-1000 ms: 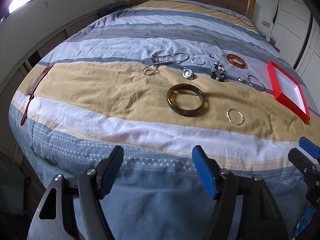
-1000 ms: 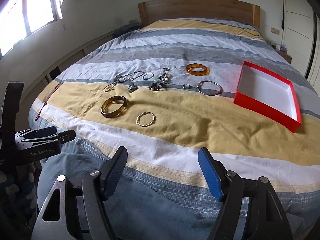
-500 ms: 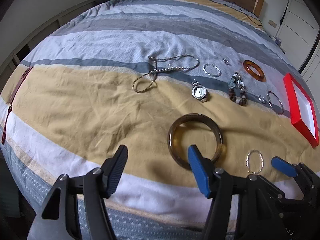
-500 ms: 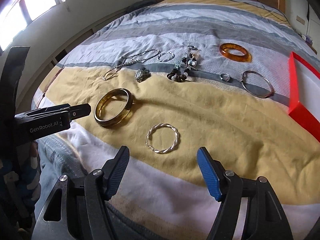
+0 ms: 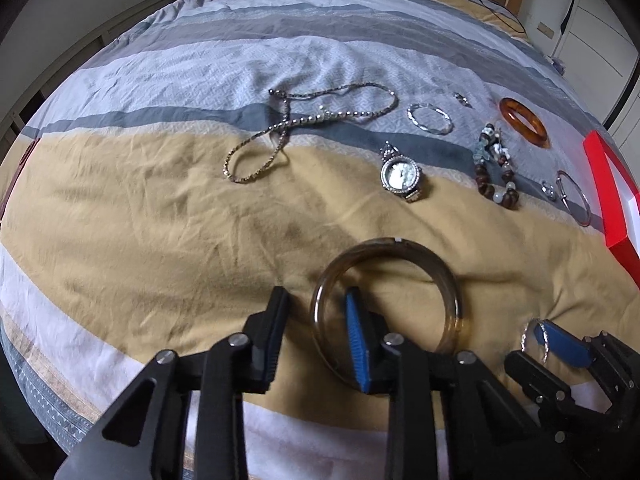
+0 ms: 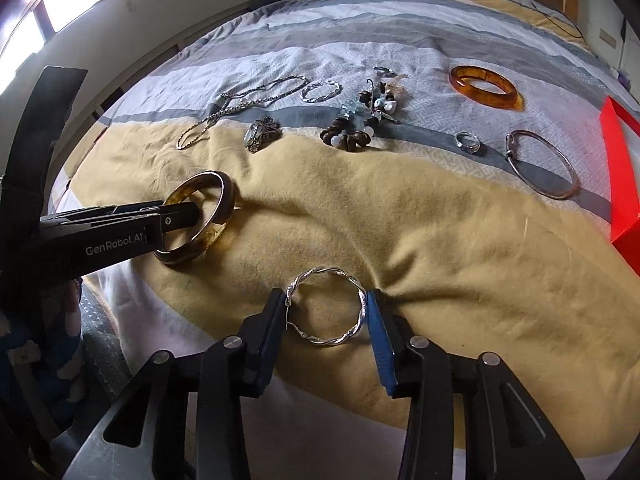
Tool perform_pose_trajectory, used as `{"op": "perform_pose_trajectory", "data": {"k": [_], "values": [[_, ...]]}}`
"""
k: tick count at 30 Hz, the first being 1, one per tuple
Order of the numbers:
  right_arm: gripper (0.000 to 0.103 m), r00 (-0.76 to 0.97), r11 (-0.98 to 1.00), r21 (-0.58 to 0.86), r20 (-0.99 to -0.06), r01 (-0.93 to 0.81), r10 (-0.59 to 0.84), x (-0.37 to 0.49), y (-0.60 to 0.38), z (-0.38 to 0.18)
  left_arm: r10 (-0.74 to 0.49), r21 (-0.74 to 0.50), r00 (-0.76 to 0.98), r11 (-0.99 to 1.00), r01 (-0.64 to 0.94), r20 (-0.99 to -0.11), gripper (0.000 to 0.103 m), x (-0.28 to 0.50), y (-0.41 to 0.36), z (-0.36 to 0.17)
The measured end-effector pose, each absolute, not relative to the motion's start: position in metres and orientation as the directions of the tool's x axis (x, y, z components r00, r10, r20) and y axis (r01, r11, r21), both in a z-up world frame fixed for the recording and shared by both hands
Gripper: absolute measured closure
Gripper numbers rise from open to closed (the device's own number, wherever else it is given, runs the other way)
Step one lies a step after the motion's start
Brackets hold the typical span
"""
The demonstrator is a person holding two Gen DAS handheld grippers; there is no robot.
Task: Organize jewelry
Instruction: 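Grasp the twisted silver hoop with the right tool while the left tool grasps the dark brown bangle, then carry the twisted hoop with the right tool while the left tool carries the brown bangle to the red box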
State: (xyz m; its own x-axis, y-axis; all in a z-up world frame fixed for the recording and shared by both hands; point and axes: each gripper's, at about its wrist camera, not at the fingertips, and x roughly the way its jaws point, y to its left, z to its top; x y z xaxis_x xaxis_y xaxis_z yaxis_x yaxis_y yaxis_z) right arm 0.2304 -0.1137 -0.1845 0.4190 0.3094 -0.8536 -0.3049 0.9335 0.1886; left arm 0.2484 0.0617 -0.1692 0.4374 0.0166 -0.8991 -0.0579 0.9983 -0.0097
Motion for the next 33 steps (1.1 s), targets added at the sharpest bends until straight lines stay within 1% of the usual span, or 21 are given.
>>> {"op": "perform_pose_trajectory", "data": {"k": [1, 2, 9, 18, 27, 33], "values": [[0.062, 0.418, 0.932, 0.188, -0.853, -0.309, 0.311, 0.23, -0.114, -0.184, 0.017, -0.009, 0.438, 0.998, -0.057, -0.899, 0.09, 0.248, 0.061, -0.169], [0.062, 0.418, 0.931, 0.186, -0.853, -0.314, 0.312, 0.229, -0.113, -0.183, 0.017, -0.008, 0.439, 0.998, -0.056, -0.898, 0.094, 0.248, 0.06, -0.167], [0.063, 0.434, 0.929, 0.201, -0.84, -0.31, 0.327, 0.214, -0.121, -0.166, 0.021, -0.012, 0.458, 0.998, -0.068, -0.889, 0.095, 0.24, 0.061, -0.152], [0.063, 0.505, 0.935, 0.199, -0.798, -0.293, 0.329, 0.186, -0.144, -0.129, 0.053, 0.03, 0.512, 0.998, -0.053, -0.857, 0.095, 0.221, 0.05, -0.115], [0.063, 0.572, 0.946, 0.202, -0.758, -0.252, 0.314, 0.161, -0.179, -0.098, 0.065, 0.086, 0.571, 0.996, 0.009, -0.818, 0.095, 0.207, 0.013, -0.076], [0.063, 0.615, 0.959, 0.206, -0.736, -0.196, 0.284, 0.153, -0.214, -0.087, 0.029, 0.092, 0.592, 0.993, 0.077, -0.805, 0.095, 0.206, -0.027, -0.06]]}}
